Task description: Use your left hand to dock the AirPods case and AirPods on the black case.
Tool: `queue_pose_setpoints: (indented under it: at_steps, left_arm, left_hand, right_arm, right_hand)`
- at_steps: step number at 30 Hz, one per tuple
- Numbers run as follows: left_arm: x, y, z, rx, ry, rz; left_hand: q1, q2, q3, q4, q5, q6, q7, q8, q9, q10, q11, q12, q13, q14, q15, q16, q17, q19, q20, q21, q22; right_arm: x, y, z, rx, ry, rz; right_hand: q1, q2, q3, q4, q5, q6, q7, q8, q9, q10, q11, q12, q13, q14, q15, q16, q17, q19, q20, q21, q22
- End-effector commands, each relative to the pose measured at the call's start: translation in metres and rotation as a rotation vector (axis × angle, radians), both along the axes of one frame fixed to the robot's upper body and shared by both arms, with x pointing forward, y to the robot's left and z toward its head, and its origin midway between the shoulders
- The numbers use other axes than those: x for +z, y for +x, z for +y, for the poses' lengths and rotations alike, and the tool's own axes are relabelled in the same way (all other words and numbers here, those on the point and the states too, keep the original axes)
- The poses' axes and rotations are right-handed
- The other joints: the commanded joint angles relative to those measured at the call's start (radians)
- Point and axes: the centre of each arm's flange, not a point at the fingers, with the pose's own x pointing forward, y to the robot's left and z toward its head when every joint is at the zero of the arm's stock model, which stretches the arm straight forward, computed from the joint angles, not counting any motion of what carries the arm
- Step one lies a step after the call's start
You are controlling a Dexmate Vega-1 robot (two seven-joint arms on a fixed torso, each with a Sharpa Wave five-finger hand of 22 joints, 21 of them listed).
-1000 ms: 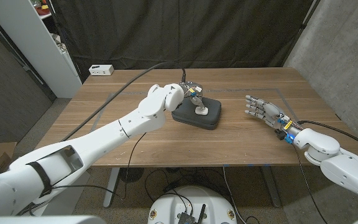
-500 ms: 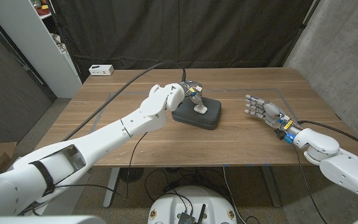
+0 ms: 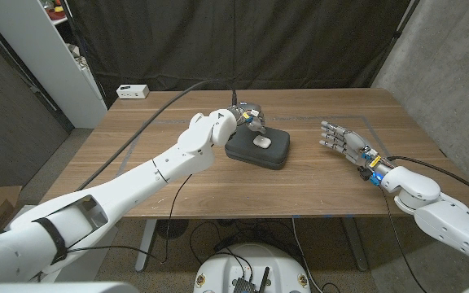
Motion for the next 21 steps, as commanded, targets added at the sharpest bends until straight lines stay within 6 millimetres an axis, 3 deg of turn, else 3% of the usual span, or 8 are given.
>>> queue_pose_setpoints:
  at_steps: [1,5,6,7,8,15,17,21]
  left_arm:
    - [0.002,-0.008,0.03,-0.171,-0.252,-0.085]
    - [-0.001,-0.004,0.044,-0.233,-0.345,-0.051]
    - [-0.001,-0.003,0.047,-0.254,-0.371,-0.044]
    - [-0.002,-0.002,0.051,-0.274,-0.397,-0.037]
    - [-0.002,-0.002,0.054,-0.294,-0.42,-0.03]
    - [-0.009,0.004,0.077,-0.479,-0.594,0.054]
    - [-0.015,0.006,0.084,-0.538,-0.654,0.075]
    - [-0.02,0.008,0.093,-0.624,-0.733,0.119]
  left_hand:
    - [-0.026,0.003,0.001,0.015,-0.001,-0.034,0.01,-0.005,-0.001,-0.008,0.003,0.0,0.007,-0.007,-0.022,0.0,0.006,0.011,0.008,0.0,0.004]
    - [-0.035,0.005,0.002,0.019,-0.001,-0.06,0.013,-0.008,-0.004,-0.018,0.01,-0.003,0.009,-0.011,-0.018,-0.001,0.006,0.013,0.01,0.0,0.004]
    - [-0.039,0.007,0.003,0.022,-0.001,-0.072,0.013,-0.009,-0.005,-0.018,0.009,-0.003,0.009,-0.009,-0.016,0.0,0.006,0.014,0.01,0.001,0.004]
    - [-0.041,0.008,0.003,0.023,-0.001,-0.08,0.014,-0.01,-0.006,-0.016,0.01,-0.002,0.01,-0.008,-0.015,0.001,0.007,0.015,0.011,0.001,0.003]
    - [-0.043,0.009,0.004,0.024,-0.001,-0.084,0.018,-0.009,-0.006,-0.016,0.01,-0.002,0.01,-0.008,-0.014,0.001,0.007,0.018,0.015,0.002,0.003]
    - [-0.051,0.015,0.01,0.03,0.0,-0.112,0.022,-0.009,-0.01,-0.014,0.015,0.0,0.012,-0.004,-0.012,0.003,0.007,0.026,0.019,0.005,0.003]
    - [-0.053,0.018,0.012,0.032,0.0,-0.115,0.023,-0.007,-0.011,-0.012,0.018,0.001,0.013,-0.003,-0.012,0.003,0.007,0.029,0.02,0.006,0.003]
    - [-0.058,0.024,0.017,0.037,0.001,-0.122,0.028,-0.004,-0.013,-0.004,0.02,0.004,0.014,0.0,-0.012,0.005,0.008,0.03,0.021,0.007,0.003]
  right_arm:
    - [0.012,0.008,0.016,-0.023,0.012,-0.045]
    - [0.016,0.008,0.023,-0.04,0.011,-0.065]
    - [0.016,0.008,0.024,-0.047,0.013,-0.072]
    - [0.017,0.008,0.026,-0.052,0.013,-0.079]
    - [0.017,0.008,0.027,-0.058,0.017,-0.083]
    - [0.021,0.008,0.038,-0.089,0.016,-0.117]
    - [0.021,0.009,0.043,-0.097,0.014,-0.125]
    - [0.022,0.009,0.047,-0.105,0.01,-0.128]
  right_hand:
    - [-0.008,0.002,0.005,0.008,0.001,0.013,-0.005,0.006,0.003,0.006,-0.002,0.001,0.002,0.009,-0.078,0.007,0.002,0.005,0.0,0.004,0.001]
    - [-0.009,0.002,0.007,0.008,0.002,0.014,-0.012,0.006,0.003,0.007,0.0,0.001,0.002,0.01,-0.079,0.005,0.001,0.006,-0.001,0.004,0.001]
    - [-0.012,0.002,0.009,0.009,0.002,0.015,-0.054,0.005,0.004,0.007,-0.001,0.0,0.002,0.01,-0.079,0.004,0.0,0.006,-0.001,0.004,0.001]
    - [-0.012,0.001,0.012,0.008,0.002,0.021,-0.012,0.007,0.004,0.008,-0.002,0.0,0.002,0.012,-0.081,0.003,-0.002,0.007,-0.001,0.004,0.001]
    - [-0.012,0.001,0.012,0.008,0.002,0.021,-0.006,0.007,0.004,0.009,-0.002,0.001,0.002,0.013,-0.081,0.003,-0.002,0.008,-0.003,0.004,0.001]
    - [-0.013,0.001,0.014,0.007,0.002,0.023,-0.005,0.006,0.004,0.012,0.002,0.001,0.002,0.015,-0.083,0.003,-0.002,0.011,-0.005,0.005,0.001]
    - [-0.014,0.002,0.016,0.006,0.002,0.023,-0.052,0.005,0.004,0.013,0.004,0.001,0.002,0.016,-0.083,0.003,-0.002,0.011,-0.005,0.005,0.001]
    - [-0.014,0.002,0.016,0.006,0.002,0.025,-0.061,0.005,0.005,0.013,0.002,0.001,0.002,0.016,-0.084,0.003,-0.002,0.011,-0.006,0.005,0.001]
